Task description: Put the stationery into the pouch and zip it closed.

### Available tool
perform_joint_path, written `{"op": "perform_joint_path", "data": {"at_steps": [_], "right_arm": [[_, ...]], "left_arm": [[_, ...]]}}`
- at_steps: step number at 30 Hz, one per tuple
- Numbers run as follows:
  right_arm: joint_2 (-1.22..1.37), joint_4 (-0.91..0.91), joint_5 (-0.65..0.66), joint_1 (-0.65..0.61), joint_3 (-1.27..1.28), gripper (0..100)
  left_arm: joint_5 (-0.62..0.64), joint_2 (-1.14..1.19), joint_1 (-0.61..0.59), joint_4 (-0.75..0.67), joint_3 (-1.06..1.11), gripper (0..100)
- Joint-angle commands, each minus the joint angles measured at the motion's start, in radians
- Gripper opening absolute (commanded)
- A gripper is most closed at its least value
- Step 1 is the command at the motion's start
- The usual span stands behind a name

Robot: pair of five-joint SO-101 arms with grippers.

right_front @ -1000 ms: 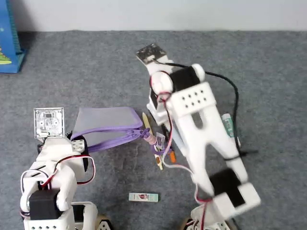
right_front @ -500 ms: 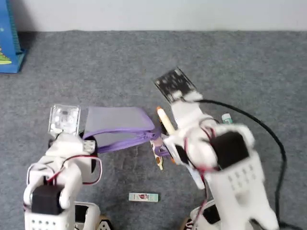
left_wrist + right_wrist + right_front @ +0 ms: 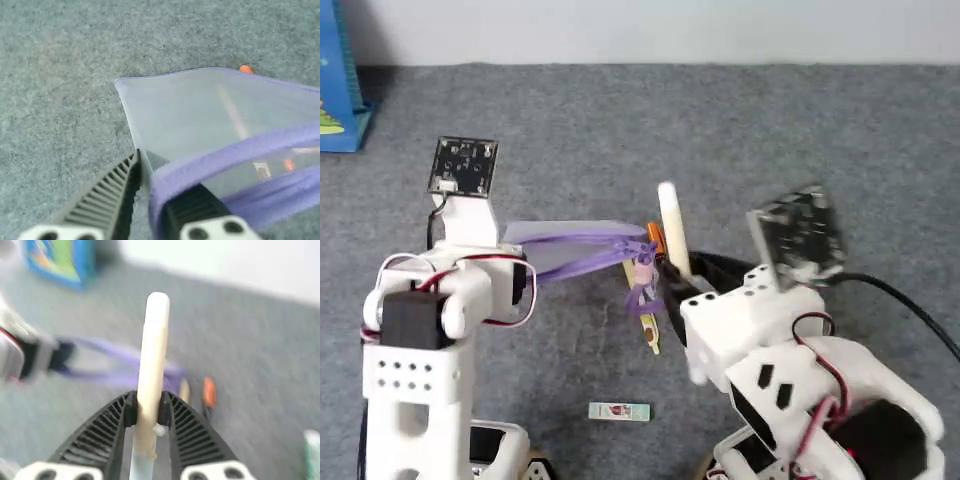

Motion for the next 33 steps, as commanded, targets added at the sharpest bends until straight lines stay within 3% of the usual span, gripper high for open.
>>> {"op": "perform_joint_path", "data": {"at_steps": [1, 15, 25, 33], "right_arm": [[-0.001, -0.182, -0.081, -0.019, -0.003, 0.8], [-0.093, -1.075, -0.135, -0.025, 0.532, 0.8], [-0.091, -1.442, -0.133, -0.074, 0.753, 0.8], [0.085, -1.577, -0.13, -0.082, 0.779, 0.8]], "left_arm": [[0.017, 0.021, 0.008, 0.009, -0.061, 1], [0.037, 0.038, 0.009, 0.003, -0.061, 1], [0.037, 0.038, 0.015, 0.003, -0.061, 1], [0.037, 0.035, 0.015, 0.003, -0.061, 1]]}}
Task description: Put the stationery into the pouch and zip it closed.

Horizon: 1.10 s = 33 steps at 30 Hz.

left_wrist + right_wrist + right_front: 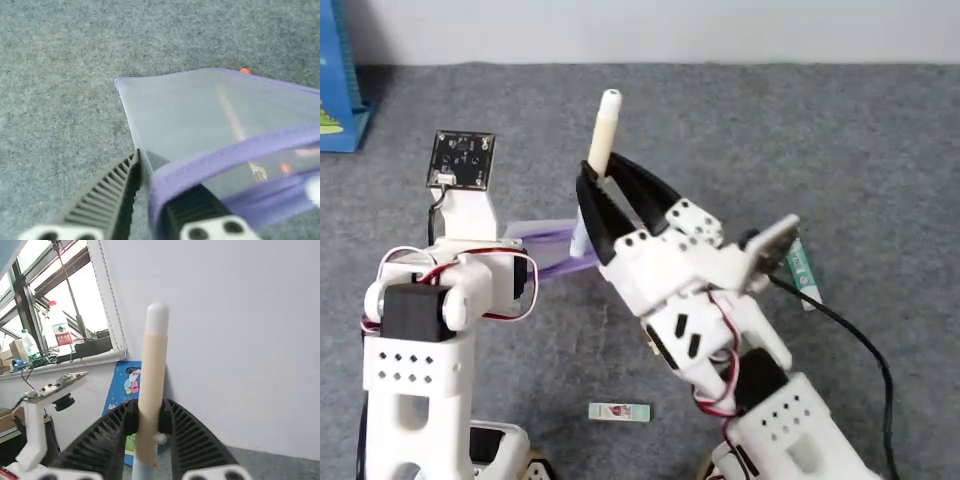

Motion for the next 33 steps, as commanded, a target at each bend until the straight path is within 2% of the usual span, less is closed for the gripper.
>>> {"op": "perform_joint_path", "data": {"at_steps": [1, 8, 12, 14, 17, 21, 28, 30, 33], "right_arm": [[0.09, -0.079, 0.003, -0.007, -0.012, 0.8], [0.196, -0.226, 0.133, -0.016, 0.046, 0.8], [0.142, -0.225, 0.247, -0.064, 0.146, 1.8], [0.082, -0.223, 0.275, -0.088, 0.195, 5.9], [-0.025, -0.165, 0.279, -0.101, 0.227, 9.5], [-0.174, -0.047, 0.276, -0.097, 0.227, 0.5], [-0.354, 0.099, 0.281, -0.101, 0.235, 0.7], [-0.39, 0.101, 0.298, -0.101, 0.256, 0.7], [-0.42, -0.008, 0.396, -0.102, 0.336, 0.7]], "left_arm": [[0.011, 0.006, 0.009, 0.005, -0.042, 1], [0.011, 0.005, 0.006, 0.006, -0.042, 1], [0.011, 0.005, 0.006, 0.006, -0.042, 1], [0.011, 0.005, 0.006, 0.006, -0.042, 1], [0.012, 0.005, 0.005, 0.006, -0.042, 1], [0.012, 0.005, 0.005, 0.006, -0.042, 1], [0.012, 0.005, 0.005, 0.008, -0.044, 1], [0.012, 0.006, 0.005, 0.009, -0.05, 1], [0.012, 0.009, 0.005, 0.037, -0.079, 1]]}}
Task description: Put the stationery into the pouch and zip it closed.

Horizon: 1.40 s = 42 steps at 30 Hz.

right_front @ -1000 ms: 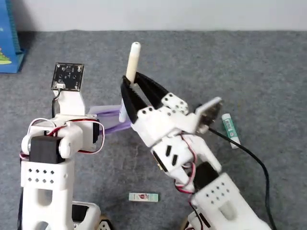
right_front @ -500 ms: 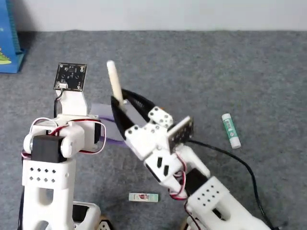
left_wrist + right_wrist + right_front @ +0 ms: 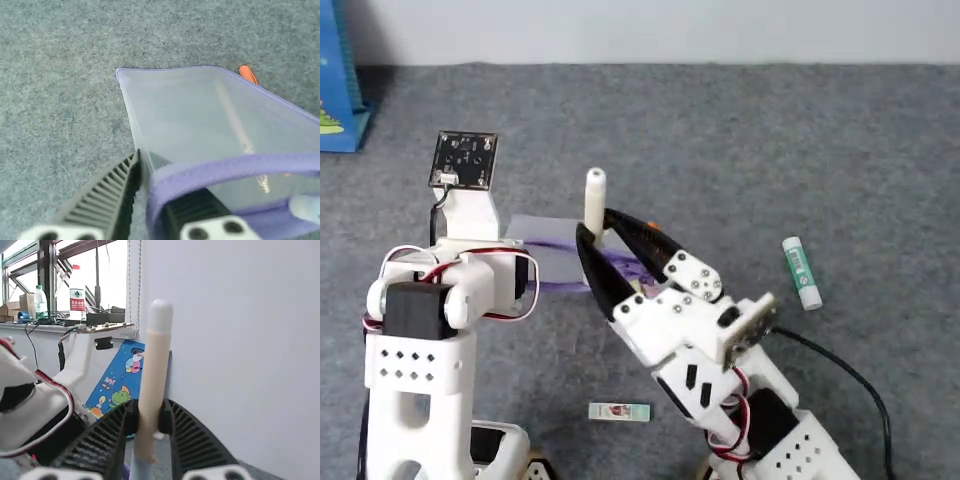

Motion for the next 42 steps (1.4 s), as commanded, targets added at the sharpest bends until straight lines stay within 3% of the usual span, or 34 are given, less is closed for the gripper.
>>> {"op": "perform_joint_path", "data": {"at_steps": [1, 5, 8, 14, 20, 24, 29, 35, 42], "right_arm": [[-0.041, -0.148, 0.107, -0.01, 0.078, 0.7], [-0.036, -0.42, 0.236, -0.036, 0.213, 0.7], [-0.013, -0.486, 0.275, -0.068, 0.226, 0.7], [0.094, -0.403, 0.275, -0.073, 0.18, 1.4], [0.12, -0.335, 0.278, -0.073, 0.17, 15.7], [0.107, -0.278, 0.278, -0.068, 0.127, 16.2], [0.021, -0.007, 0.222, -0.044, -0.023, 16.2], [0.044, 0.547, -0.026, 0.222, -0.272, 16.2], [0.298, 0.708, -0.034, 0.395, -0.29, 16.2]], "left_arm": [[0.012, 0.008, 0.005, 0.029, -0.082, 1], [0.012, 0.008, 0.005, 0.029, -0.082, 1], [0.012, 0.008, 0.006, 0.029, -0.082, 1], [0.012, 0.008, 0.006, 0.029, -0.079, 1], [0.012, 0.008, 0.006, 0.029, -0.079, 1], [0.012, 0.008, 0.005, 0.031, -0.077, 1], [0.012, 0.008, -0.061, 0.029, -0.077, 1], [0.009, 0.008, -0.146, 0.043, -0.076, 1], [0.006, 0.003, -0.219, 0.057, -0.076, 1]]}}
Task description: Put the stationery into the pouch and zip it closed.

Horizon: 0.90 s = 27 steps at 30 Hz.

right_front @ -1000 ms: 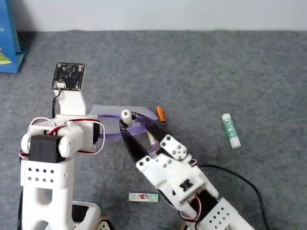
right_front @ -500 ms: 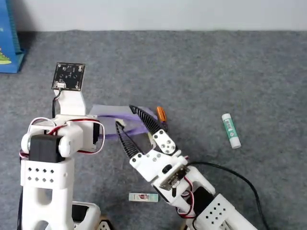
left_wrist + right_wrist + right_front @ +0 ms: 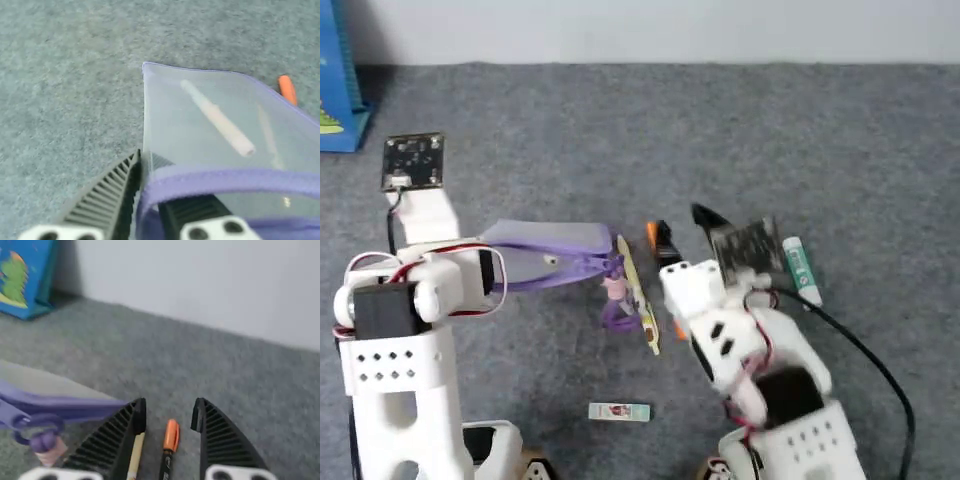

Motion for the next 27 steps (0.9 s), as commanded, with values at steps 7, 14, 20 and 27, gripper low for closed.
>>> {"op": "perform_joint_path", "data": {"at_steps": [7, 14, 20, 27], "right_arm": [[0.51, -0.005, -0.071, 0.047, -0.158, 16.2], [0.981, -0.012, -0.086, 0.047, -0.442, 16.4], [1.316, -0.01, -0.087, 0.047, -0.694, 16.4], [1.58, -0.001, -0.08, 0.033, -0.913, 16.2]], "left_arm": [[0.005, -0.005, -0.034, 0.011, -0.027, 1], [0.005, -0.005, -0.029, 0.011, -0.025, 1], [0.005, -0.005, -0.029, 0.011, -0.025, 1], [0.005, -0.005, -0.029, 0.011, -0.024, 1]]}}
